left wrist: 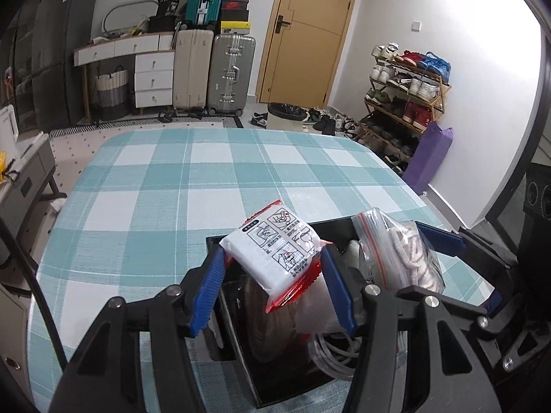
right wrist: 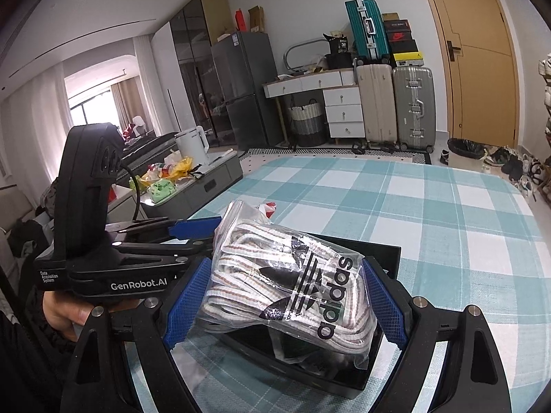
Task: Organize soft objects
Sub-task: 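Carry the red-edged packet with left tool while right tool carries the adidas bag over the box, then open right tool to drop the adidas bag in the box while left tool releases the packet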
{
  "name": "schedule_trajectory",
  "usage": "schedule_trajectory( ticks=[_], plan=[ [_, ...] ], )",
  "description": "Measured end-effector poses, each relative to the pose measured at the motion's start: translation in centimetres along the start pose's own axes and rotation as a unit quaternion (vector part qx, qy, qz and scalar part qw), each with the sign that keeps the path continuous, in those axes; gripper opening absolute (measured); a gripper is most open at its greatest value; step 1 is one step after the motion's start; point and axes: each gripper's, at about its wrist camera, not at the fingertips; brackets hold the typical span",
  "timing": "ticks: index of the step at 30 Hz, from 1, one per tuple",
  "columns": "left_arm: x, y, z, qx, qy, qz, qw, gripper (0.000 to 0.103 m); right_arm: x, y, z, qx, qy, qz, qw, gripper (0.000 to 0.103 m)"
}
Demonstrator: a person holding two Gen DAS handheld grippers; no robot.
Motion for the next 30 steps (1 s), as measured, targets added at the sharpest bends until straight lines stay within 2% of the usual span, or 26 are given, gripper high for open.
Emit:
schedule_trajectory(
  ticks=[12,16,19,21,24,30],
  plan=[
    [-0.2,0.0,-0.2,0.001,-0.004,0.002,1.0,0.058,-0.6,-2.5,1.6,-0.014,-0.009,-0.031,0.999,0.088],
    [-0.2,0.0,-0.2,0.0,-0.001,0.002,1.0,0.058,-0.7,-2.6,1.5,-0.019,0.004,-0.028,0.999,0.089],
    [-0.2,0.0,-0.3,0.0,-0.001,0.001,1.0,0.058,-0.8,-2.4,1.3,-0.027,0.016,-0.023,0.999,0.092],
    [-0.2,0.0,-0.4,-0.006,0.004,0.0,1.0,0.058,-0.8,-1.8,1.0,-0.04,0.029,-0.006,0.999,0.1],
    [-0.3,0.0,-0.5,-0.006,0.001,-0.001,1.0,0.058,-0.8,-1.0,0.8,-0.046,0.041,-0.002,0.998,0.102],
    [-0.5,0.1,0.0,0.016,-0.02,-0.006,0.9997,0.069,-0.8,0.4,1.6,-0.068,0.043,0.004,0.997,0.102]
  ],
)
Point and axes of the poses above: each gripper's, at about its wrist camera, not at the fingertips, and y roughly against the way its jaws point, z to its right, x to its top, and after that the axes turned 12 degrees about -y, right-handed
